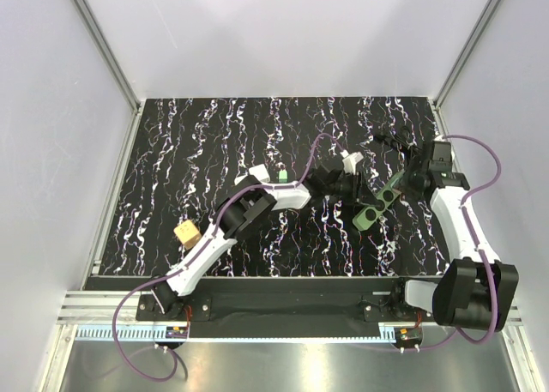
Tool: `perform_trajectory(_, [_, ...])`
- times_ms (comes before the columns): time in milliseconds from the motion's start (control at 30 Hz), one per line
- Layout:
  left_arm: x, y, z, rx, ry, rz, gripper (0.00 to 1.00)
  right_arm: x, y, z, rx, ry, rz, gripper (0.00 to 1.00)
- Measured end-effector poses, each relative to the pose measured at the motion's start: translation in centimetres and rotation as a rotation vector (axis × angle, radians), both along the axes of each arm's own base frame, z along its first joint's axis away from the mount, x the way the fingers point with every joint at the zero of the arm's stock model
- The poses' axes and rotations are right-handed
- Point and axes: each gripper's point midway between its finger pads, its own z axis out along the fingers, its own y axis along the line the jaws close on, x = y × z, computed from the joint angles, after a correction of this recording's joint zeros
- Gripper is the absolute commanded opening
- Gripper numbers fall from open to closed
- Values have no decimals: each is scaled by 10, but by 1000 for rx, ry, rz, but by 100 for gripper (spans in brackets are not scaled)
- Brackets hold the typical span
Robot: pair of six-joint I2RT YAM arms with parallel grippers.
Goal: Pull the plug off the socket
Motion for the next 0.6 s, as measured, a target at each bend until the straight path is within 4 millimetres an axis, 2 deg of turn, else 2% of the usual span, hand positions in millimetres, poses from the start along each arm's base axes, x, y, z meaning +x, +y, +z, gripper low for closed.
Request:
perform_trajectory(167, [2, 0, 0, 1, -3, 6, 0, -18, 8, -14, 20, 44, 21, 0])
perform_trajectory(200, [2, 0, 0, 1, -4, 6, 7, -21, 9, -12, 23, 43, 24, 0])
perform_trajectory(267, [2, 0, 0, 3, -12, 4, 13, -22, 10, -7, 24, 27, 26, 0])
perform_trajectory(433, [-2, -4, 2, 15, -52, -2, 51, -16, 9, 8, 19, -1, 31, 0])
perform_trajectory(533, [-1, -4, -3, 40, -91, 6, 65, -12, 10, 13, 24, -11, 36, 0])
perform_trajectory(600, [0, -4, 3, 43, -125, 9, 69, -10, 11, 12, 30, -3, 42, 0])
